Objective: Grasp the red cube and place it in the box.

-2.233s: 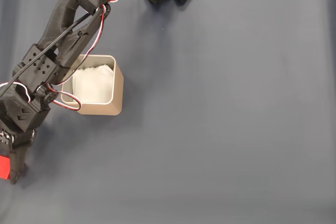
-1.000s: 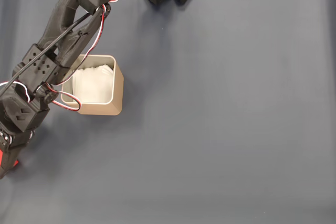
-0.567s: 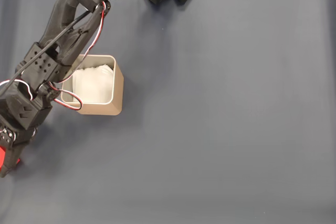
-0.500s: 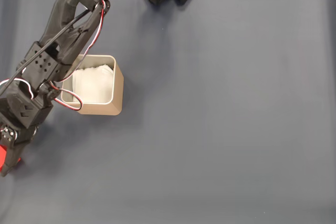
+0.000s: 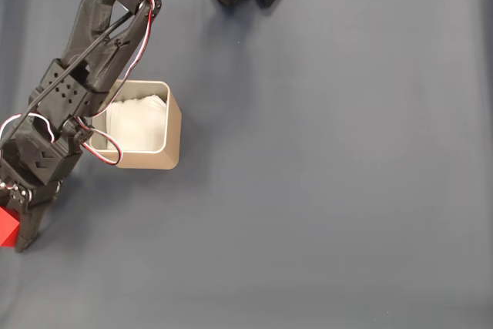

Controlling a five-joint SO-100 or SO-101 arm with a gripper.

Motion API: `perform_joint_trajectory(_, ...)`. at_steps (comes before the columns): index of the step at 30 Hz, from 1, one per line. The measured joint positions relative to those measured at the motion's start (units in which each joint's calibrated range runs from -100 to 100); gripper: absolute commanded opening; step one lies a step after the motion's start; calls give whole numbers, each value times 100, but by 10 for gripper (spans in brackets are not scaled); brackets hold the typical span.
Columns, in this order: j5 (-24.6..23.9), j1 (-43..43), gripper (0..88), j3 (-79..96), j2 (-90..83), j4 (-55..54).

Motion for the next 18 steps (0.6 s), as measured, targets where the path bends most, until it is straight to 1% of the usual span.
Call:
perform_joint_trajectory(3, -20, 0, 211, 36, 0, -32)
perform_joint_trajectory(9, 49, 0, 140, 46, -71, -32)
perform_joint_trajectory(18, 24, 0, 106, 546, -508, 57)
